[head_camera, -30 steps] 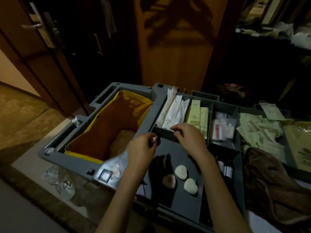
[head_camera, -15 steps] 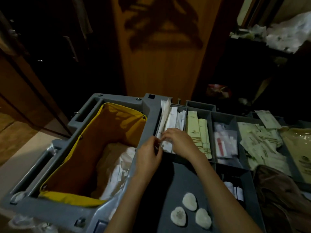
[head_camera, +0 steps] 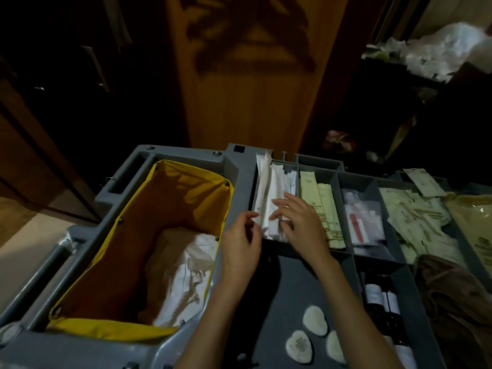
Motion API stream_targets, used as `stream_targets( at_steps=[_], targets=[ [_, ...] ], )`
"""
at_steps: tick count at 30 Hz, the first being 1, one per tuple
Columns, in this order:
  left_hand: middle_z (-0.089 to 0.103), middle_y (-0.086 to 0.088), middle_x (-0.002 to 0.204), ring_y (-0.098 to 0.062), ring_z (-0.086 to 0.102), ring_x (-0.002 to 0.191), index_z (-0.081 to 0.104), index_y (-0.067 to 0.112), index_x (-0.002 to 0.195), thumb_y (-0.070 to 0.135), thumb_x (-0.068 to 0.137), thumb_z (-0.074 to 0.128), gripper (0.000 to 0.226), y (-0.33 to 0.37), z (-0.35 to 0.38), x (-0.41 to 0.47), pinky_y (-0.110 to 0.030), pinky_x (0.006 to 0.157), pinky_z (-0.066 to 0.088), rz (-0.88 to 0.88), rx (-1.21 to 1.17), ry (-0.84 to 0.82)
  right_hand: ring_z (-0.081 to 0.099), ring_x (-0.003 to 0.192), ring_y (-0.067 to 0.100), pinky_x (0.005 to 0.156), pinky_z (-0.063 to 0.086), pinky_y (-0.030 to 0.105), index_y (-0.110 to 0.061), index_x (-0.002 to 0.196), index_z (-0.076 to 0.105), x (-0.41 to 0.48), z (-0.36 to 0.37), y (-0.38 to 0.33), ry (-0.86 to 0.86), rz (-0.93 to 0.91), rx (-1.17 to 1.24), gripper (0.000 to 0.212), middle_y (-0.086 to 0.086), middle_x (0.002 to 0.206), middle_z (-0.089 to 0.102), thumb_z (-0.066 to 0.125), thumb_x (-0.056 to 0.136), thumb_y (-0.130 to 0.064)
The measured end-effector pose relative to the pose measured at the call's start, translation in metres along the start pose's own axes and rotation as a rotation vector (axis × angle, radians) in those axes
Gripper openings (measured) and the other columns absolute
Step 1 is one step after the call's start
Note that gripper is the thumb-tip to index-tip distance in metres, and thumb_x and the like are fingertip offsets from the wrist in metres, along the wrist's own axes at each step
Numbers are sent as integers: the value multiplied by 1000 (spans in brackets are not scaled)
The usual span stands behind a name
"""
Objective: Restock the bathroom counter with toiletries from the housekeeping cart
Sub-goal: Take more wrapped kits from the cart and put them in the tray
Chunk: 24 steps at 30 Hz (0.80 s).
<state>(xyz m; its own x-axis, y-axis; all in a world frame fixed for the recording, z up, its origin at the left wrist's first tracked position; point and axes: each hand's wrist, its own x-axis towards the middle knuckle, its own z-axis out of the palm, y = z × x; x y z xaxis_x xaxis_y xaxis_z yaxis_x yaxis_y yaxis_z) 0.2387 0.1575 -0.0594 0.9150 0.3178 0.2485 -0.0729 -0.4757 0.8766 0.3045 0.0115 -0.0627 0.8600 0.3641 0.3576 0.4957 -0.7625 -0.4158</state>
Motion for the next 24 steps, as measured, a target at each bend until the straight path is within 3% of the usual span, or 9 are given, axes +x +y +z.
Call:
stream_targets(
  at_steps=[5,9,11,13,16,20,22,24],
  targets=[
    [66,8,95,-6,61,86,61,17,118,11,92,55,27,0,3,-1,-25,75,51,6,-17,-16,47,129,13,103,37,35,-22,82,72,-5,5,-6,114,57,99,31,-13,120,66,63,75,7],
    [66,2,108,-11,61,95,61,16,122,10,92,56,31,-3,5,-1,-33,83,52,37,-2,-15,44,127,2,104,35,19,-18,83,72,-8,1,-16,245,137,278,31,-27,113,61,63,75,10],
    [64,2,110,-10,61,92,61,16,123,8,90,59,34,-4,5,-2,-33,81,53,48,-16,-27,44,128,0,103,32,12,-19,85,71,-9,-6,-23,279,159,354,31,-26,113,62,64,76,9],
    [64,4,111,-5,60,86,60,17,124,8,87,63,38,-2,4,-2,-29,77,53,60,-40,-43,44,131,2,105,33,15,-20,87,70,-8,-14,-31,287,156,418,27,-21,115,64,66,78,6],
    [63,8,116,-2,60,92,58,21,126,15,86,68,42,-1,5,-3,-23,77,53,75,-97,-71,44,131,2,105,35,16,-20,90,67,-5,-29,-43,285,146,498,21,-16,118,65,68,81,-1],
    [59,18,125,1,56,112,57,32,127,27,84,69,44,7,5,-6,-27,87,53,86,-219,-129,58,109,-3,95,46,19,-30,89,60,2,-55,-63,250,160,616,13,-21,104,67,69,86,-22],
    [61,19,122,2,57,112,58,39,122,25,82,71,44,13,4,-8,-23,83,53,70,-290,-129,61,97,-3,89,48,18,-34,87,58,5,-66,-74,248,160,669,12,-26,91,65,68,81,-34],
    [66,16,115,0,61,106,63,33,117,20,81,74,40,19,4,-9,-23,79,53,50,-351,-136,64,95,1,86,52,21,-33,88,59,7,-74,-81,241,174,737,17,-23,90,66,69,76,-38]
  ],
)
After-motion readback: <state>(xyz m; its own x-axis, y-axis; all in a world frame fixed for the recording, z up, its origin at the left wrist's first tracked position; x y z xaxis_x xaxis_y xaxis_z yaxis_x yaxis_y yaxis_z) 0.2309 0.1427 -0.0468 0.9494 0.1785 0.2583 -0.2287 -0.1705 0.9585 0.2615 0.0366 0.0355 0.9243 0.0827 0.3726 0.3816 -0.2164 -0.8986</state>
